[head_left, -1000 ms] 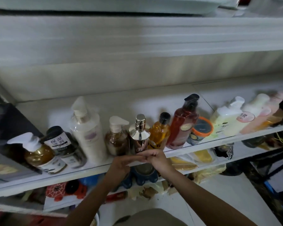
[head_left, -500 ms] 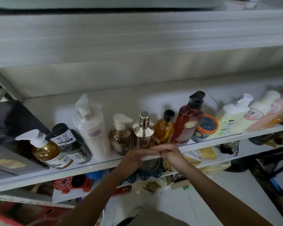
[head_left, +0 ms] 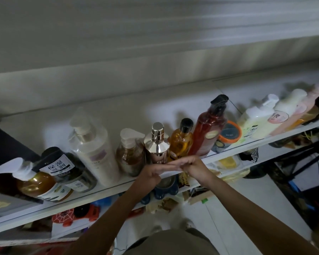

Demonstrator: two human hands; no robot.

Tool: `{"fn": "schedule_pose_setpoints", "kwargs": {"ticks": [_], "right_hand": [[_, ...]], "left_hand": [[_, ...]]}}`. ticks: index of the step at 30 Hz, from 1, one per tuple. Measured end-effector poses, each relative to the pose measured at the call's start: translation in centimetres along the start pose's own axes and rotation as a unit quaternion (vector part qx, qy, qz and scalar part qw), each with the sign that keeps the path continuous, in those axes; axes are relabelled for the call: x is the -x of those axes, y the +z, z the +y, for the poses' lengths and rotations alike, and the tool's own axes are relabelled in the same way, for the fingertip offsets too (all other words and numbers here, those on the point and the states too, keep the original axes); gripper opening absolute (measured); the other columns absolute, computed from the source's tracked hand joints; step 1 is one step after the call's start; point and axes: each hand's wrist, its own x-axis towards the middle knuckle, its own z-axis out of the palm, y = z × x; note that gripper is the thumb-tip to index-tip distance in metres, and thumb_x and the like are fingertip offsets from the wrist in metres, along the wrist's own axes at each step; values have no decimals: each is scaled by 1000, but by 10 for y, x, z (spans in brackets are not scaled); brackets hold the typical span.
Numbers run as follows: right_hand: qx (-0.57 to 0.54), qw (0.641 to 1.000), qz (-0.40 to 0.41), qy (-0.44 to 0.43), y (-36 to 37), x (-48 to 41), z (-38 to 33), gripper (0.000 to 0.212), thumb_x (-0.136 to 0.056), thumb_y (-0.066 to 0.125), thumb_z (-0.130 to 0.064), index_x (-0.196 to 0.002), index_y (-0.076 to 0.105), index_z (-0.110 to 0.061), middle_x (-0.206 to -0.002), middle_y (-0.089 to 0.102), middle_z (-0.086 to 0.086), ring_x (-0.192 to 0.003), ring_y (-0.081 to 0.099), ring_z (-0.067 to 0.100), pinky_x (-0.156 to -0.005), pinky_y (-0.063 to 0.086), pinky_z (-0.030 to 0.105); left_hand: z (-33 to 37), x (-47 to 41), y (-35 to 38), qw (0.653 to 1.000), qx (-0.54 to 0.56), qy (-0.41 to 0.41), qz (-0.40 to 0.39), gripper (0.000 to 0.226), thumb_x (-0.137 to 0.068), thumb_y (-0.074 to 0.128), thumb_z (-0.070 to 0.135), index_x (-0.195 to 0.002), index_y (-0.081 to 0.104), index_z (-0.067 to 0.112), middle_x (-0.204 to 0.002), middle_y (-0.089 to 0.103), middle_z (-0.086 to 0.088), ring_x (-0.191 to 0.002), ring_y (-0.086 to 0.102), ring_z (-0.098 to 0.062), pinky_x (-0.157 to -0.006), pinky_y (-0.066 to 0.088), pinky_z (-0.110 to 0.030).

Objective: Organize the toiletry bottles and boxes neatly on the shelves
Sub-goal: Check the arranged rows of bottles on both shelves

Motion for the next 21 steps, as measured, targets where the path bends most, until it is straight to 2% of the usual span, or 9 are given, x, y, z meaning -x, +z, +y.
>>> {"fn": "schedule_pose_setpoints", "kwargs": {"ticks": [3,5,7,9,13,15,17,19,21], "right_hand": [[0,1000,2,3,0,-7,3,39,-81,45,22,-106,66,3,-93,72,1,-85,68,0,-76,51,13],[3,1000,-6,-1,-1,-10,7,40,-80,43,23,-108,65,5,-90,73,-3,-84,68,-1,-75,50,12],[4,1000,-17,-18,-3,-11,10,37,-80,44,23,-108,63,7,-92,72,-1,-85,68,-1,-76,50,12],[5,999,-32,-25,-9,-10,15,36,-83,46,20,-111,61,3,-91,71,-4,-84,67,-4,-76,50,12],[-18,998,-43,-39,-28,-10,23,33,-83,56,7,-116,55,3,-76,71,-22,-80,67,-5,-72,50,10],[-35,998,-38,-39,-40,-9,25,41,-75,62,-5,-114,56,4,-75,71,-20,-80,68,-3,-71,50,11],[-38,998,-39,-40,-49,-9,26,44,-73,67,-8,-113,56,6,-76,72,-18,-81,68,-2,-71,50,12],[-23,998,-43,-42,-53,-11,30,36,-77,63,3,-112,56,10,-77,71,-21,-81,68,-3,-72,49,11],[-19,998,-44,-35,-55,-14,35,33,-79,57,15,-111,56,11,-77,71,-22,-81,67,-4,-73,49,11]], "left_hand": [[0,-2,-1,1000,23,-11,1,57,-81,36,-23,-119,66,8,-124,64,-8,-125,54,-22,-110,37,-46],[1,-2,-1,999,43,-1,-3,41,-88,47,-9,-120,65,9,-125,63,-12,-125,53,-27,-109,37,-51],[6,-1,3,998,60,12,5,34,-88,53,7,-119,64,9,-125,63,-12,-123,55,-28,-107,40,-44],[8,-2,8,997,77,23,5,35,-88,52,10,-120,62,2,-126,62,-12,-124,54,-28,-106,41,-36],[7,-15,22,997,63,32,13,43,-81,40,-11,-121,56,-12,-129,59,-18,-125,53,-32,-107,40,-42],[11,-25,29,998,63,16,10,57,-70,34,-28,-121,55,-14,-128,59,-16,-125,53,-29,-107,41,-37],[12,-32,37,996,85,11,8,61,-69,33,-29,-122,57,-11,-127,59,-20,-125,53,-32,-108,40,-42],[10,-34,43,994,104,6,33,46,-80,40,-7,-119,63,1,-125,60,-20,-123,54,-33,-107,40,-44],[11,-36,46,992,109,-17,57,37,-83,48,17,-114,67,9,-124,61,-20,-121,56,-33,-107,41,-46]]}}
